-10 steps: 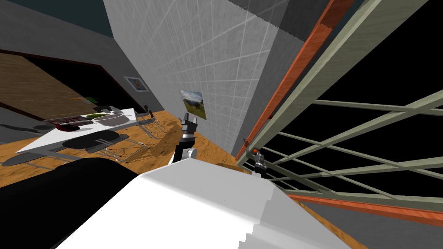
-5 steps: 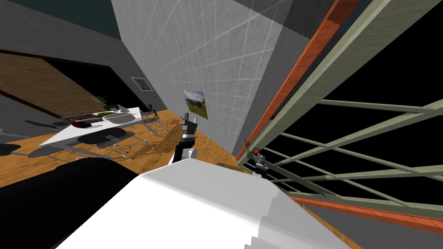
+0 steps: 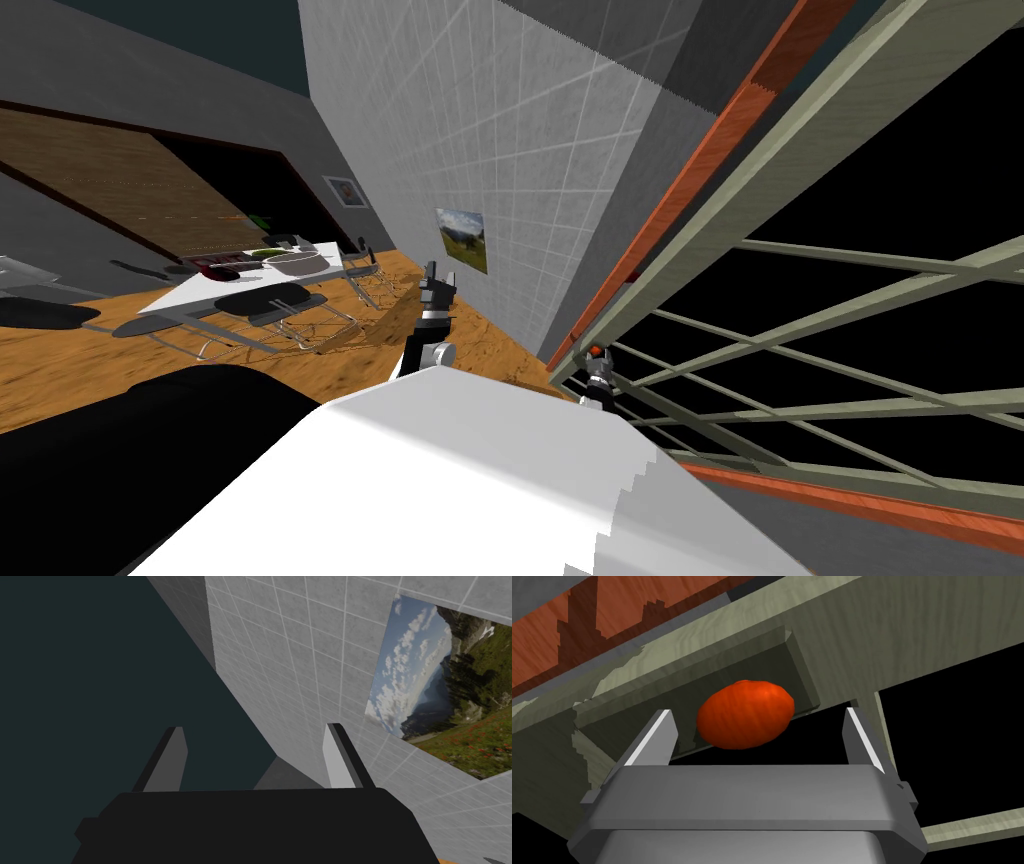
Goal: Pull the door open
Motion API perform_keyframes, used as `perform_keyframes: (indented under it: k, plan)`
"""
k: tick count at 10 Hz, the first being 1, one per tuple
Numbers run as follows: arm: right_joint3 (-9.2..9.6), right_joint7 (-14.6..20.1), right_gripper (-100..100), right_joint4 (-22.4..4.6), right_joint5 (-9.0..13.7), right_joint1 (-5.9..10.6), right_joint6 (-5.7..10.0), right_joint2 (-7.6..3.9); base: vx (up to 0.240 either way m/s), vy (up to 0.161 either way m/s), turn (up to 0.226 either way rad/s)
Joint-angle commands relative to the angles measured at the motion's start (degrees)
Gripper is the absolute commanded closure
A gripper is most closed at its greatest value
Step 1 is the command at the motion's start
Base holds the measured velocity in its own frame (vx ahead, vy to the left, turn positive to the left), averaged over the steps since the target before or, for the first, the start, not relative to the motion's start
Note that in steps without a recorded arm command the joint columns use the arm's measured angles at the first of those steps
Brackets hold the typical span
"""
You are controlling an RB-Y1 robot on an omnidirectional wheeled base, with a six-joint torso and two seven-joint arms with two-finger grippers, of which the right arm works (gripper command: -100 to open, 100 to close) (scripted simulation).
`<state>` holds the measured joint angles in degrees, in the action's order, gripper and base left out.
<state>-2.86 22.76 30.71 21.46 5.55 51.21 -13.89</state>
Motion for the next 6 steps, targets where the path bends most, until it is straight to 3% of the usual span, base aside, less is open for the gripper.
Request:
perform_keyframes:
  k: [1,6]
  plan:
    - [0.38,2.9,-100,1.0,1.4,-0.32,-0.26,0.53,-0.079,0.000,0.059]
    - [1.19,10.3,-100,1.8,4.2,-0.34,-0.17,1.21,-0.054,-0.014,0.046]
